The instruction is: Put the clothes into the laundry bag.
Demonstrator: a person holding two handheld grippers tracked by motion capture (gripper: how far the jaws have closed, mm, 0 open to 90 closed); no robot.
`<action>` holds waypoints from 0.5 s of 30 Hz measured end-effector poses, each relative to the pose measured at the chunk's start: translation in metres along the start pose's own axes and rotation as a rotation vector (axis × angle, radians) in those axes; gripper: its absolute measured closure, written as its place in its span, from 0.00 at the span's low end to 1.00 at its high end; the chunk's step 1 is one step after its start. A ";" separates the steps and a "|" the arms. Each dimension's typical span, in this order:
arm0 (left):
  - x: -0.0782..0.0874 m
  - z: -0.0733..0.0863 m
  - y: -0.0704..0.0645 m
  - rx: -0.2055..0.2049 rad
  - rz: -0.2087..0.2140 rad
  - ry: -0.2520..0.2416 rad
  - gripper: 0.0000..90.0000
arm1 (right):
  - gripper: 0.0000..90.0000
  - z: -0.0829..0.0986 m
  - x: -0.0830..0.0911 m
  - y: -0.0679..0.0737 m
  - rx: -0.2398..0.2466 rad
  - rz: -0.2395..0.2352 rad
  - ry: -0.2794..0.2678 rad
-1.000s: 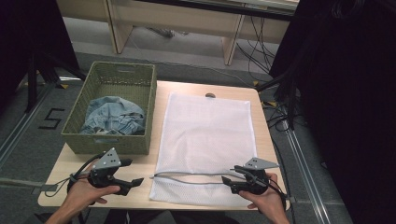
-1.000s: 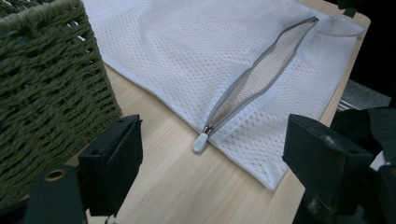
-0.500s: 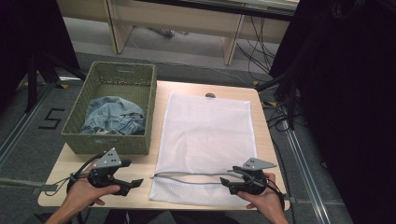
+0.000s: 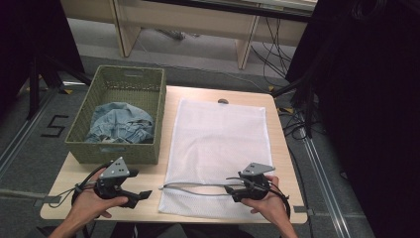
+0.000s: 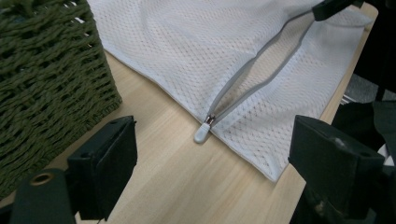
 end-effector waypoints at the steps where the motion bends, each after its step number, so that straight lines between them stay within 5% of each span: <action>1: 0.000 0.000 -0.001 -0.013 0.006 0.005 0.16 | 0.28 -0.001 -0.004 0.000 0.002 -0.002 0.014; 4: -0.001 0.000 -0.002 -0.020 0.010 0.004 0.16 | 0.27 -0.004 -0.018 -0.004 0.029 0.013 -0.005; 6: -0.001 0.001 -0.001 -0.026 0.006 0.008 0.16 | 0.26 -0.006 -0.027 -0.005 0.041 0.007 0.053; 15: 0.000 0.001 0.000 -0.049 0.006 0.022 0.17 | 0.24 -0.005 -0.047 -0.011 0.051 0.000 0.111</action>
Point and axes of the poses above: each handheld gripper's, and its own axes: x roughly backward along the jaws, z roughly out of its underside, y roughly to its left, the point moved 5 cm from there along -x, roughly forward along the jaws, and after that the axes turned 12 degrees about -z, right-handed, at the moved point
